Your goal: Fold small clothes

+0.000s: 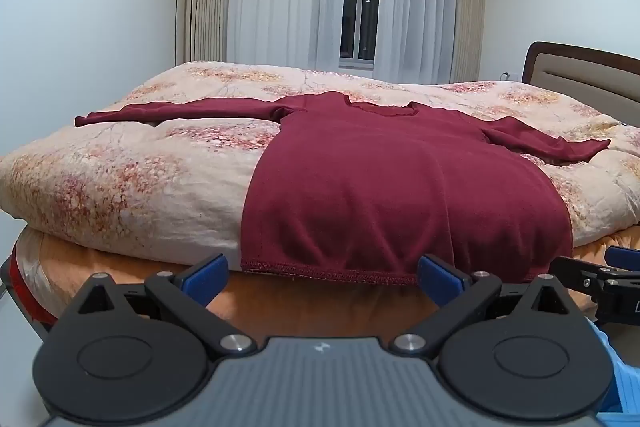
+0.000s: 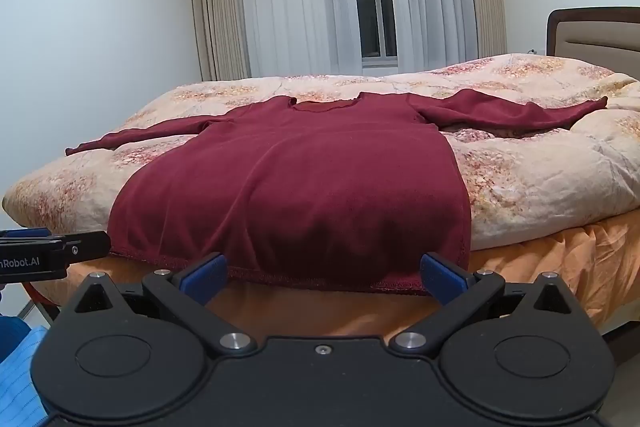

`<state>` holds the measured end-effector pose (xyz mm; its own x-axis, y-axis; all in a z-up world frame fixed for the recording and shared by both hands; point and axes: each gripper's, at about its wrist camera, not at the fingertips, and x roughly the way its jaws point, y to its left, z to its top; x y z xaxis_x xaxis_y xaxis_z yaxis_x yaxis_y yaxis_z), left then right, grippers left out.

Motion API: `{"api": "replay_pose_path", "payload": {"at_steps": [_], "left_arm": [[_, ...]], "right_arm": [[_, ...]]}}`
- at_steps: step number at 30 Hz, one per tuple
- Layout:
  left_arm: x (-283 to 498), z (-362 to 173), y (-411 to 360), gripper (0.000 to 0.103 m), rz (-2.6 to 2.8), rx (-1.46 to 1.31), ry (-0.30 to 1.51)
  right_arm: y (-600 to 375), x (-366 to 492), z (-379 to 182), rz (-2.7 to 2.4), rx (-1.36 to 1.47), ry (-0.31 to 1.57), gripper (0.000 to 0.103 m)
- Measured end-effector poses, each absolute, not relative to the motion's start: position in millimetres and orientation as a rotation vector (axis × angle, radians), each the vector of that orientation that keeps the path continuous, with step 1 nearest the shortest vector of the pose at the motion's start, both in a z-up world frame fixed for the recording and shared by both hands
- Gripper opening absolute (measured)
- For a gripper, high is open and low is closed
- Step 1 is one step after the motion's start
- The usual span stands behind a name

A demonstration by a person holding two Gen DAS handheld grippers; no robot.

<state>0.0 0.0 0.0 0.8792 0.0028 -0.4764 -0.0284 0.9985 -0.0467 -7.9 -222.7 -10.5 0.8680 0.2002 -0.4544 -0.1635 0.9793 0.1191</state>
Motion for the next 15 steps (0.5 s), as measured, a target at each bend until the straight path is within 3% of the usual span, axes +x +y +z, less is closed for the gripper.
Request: {"api": "replay_pose_path", "payload": {"at_steps": [15], "left_arm": [[-0.3,-1.4,-0.5,0.103,0.026,-0.055,0.503]], "right_arm": [[-223.7,-6.9,-11.7,0.191,0.079,0.488,0.103]]}}
